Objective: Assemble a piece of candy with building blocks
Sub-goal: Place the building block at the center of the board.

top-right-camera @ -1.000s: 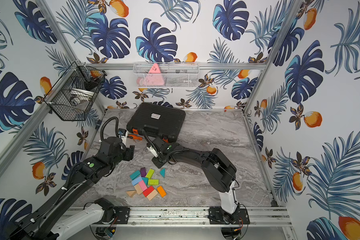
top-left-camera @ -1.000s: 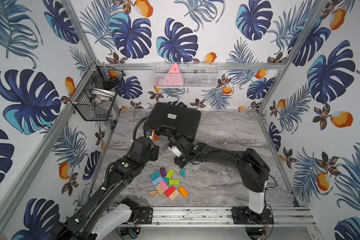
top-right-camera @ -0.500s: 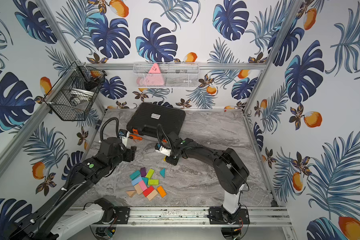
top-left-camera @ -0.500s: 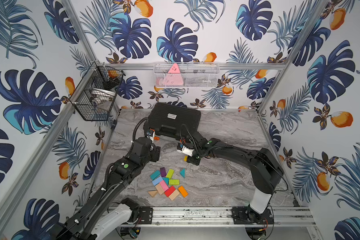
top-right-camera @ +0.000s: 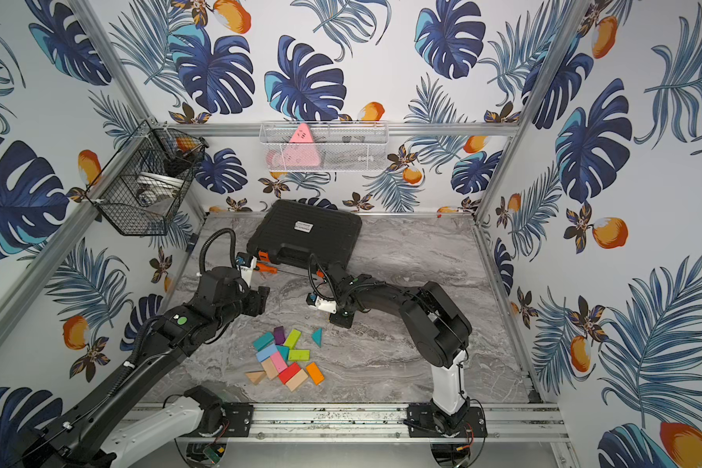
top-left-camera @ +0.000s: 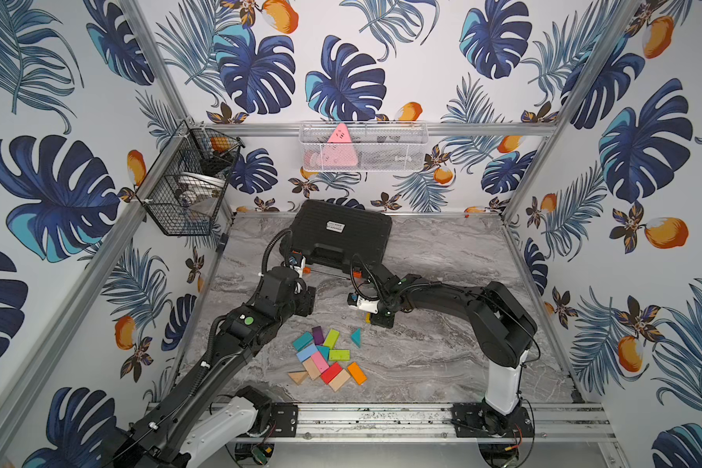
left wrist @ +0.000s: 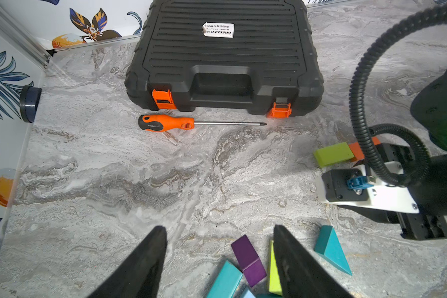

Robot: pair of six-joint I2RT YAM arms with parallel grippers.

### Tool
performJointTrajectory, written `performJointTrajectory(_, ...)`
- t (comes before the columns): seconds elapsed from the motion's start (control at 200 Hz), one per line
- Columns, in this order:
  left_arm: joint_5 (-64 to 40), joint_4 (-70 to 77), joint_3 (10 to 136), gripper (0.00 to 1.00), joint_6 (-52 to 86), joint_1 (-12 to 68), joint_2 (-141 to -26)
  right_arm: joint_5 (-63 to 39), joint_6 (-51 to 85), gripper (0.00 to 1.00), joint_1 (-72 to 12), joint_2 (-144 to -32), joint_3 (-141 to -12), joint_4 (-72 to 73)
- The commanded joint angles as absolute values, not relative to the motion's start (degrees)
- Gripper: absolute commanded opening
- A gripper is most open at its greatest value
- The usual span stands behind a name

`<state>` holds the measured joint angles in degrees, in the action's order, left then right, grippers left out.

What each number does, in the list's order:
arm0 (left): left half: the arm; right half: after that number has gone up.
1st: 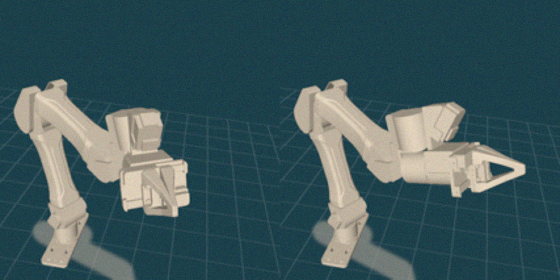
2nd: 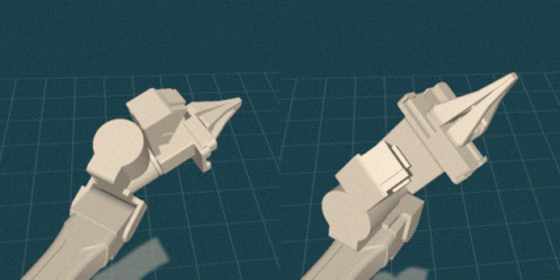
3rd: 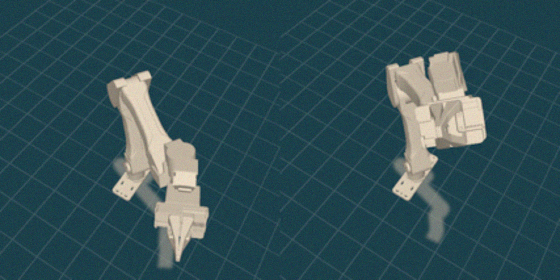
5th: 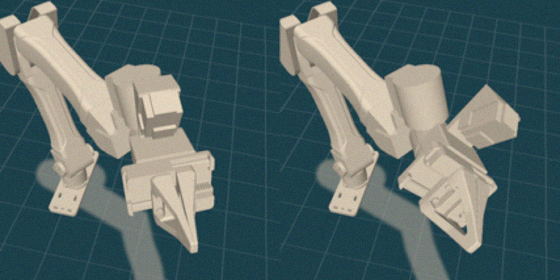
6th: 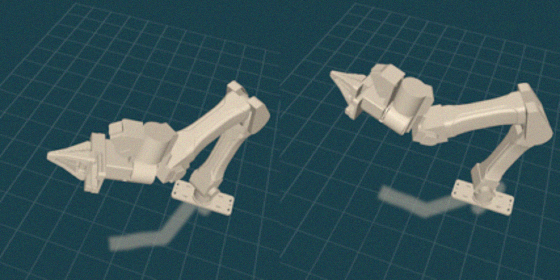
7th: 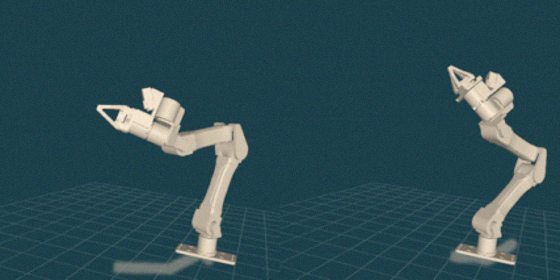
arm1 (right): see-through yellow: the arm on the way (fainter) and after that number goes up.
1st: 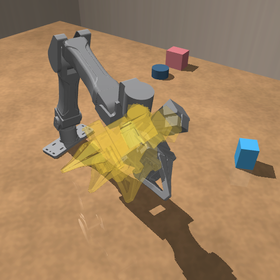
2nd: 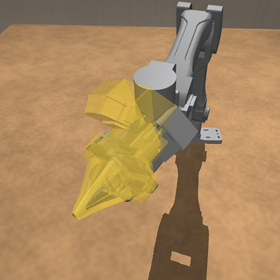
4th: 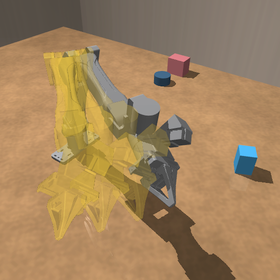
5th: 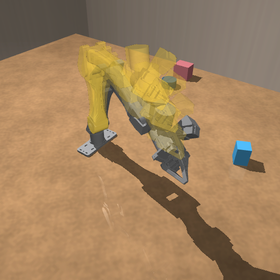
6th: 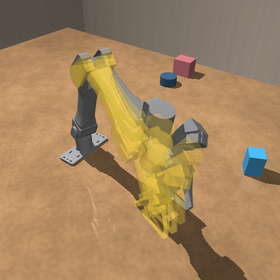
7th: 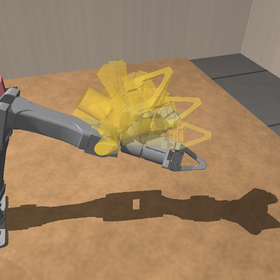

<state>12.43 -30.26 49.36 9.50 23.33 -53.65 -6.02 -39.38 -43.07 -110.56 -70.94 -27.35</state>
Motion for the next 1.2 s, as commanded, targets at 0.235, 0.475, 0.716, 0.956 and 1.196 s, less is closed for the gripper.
performJointTrajectory(0.235, 12.2, -29.3, 49.7, 0.70, 10.1, 23.3, -54.3, -5.3, -44.1, 0.29, -41.9, -112.4, -70.4, -29.5)
performJointTrajectory(0.475, 12.2, -29.2, 49.6, 0.70, 10.1, 23.3, -54.1, -5.6, -46.5, 0.29, -40.8, -109.9, -68.9, -28.9)
performJointTrajectory(0.716, 11.8, -29.0, 49.7, 0.70, 10.1, 23.2, -54.6, -8.3, -47.9, 0.31, -39.1, -109.1, -69.7, -30.3)
performJointTrajectory(0.956, 11.8, -29.1, 49.7, 0.70, 10.1, 23.3, -54.8, -9.9, -49.8, 0.32, -38.7, -109.6, -69.5, -30.7)
performJointTrajectory(1.196, 11.9, -29.4, 49.8, 0.70, 10.0, 23.3, -55.0, -12.6, -51.2, 0.33, -38.8, -109.0, -68.9, -30.3)
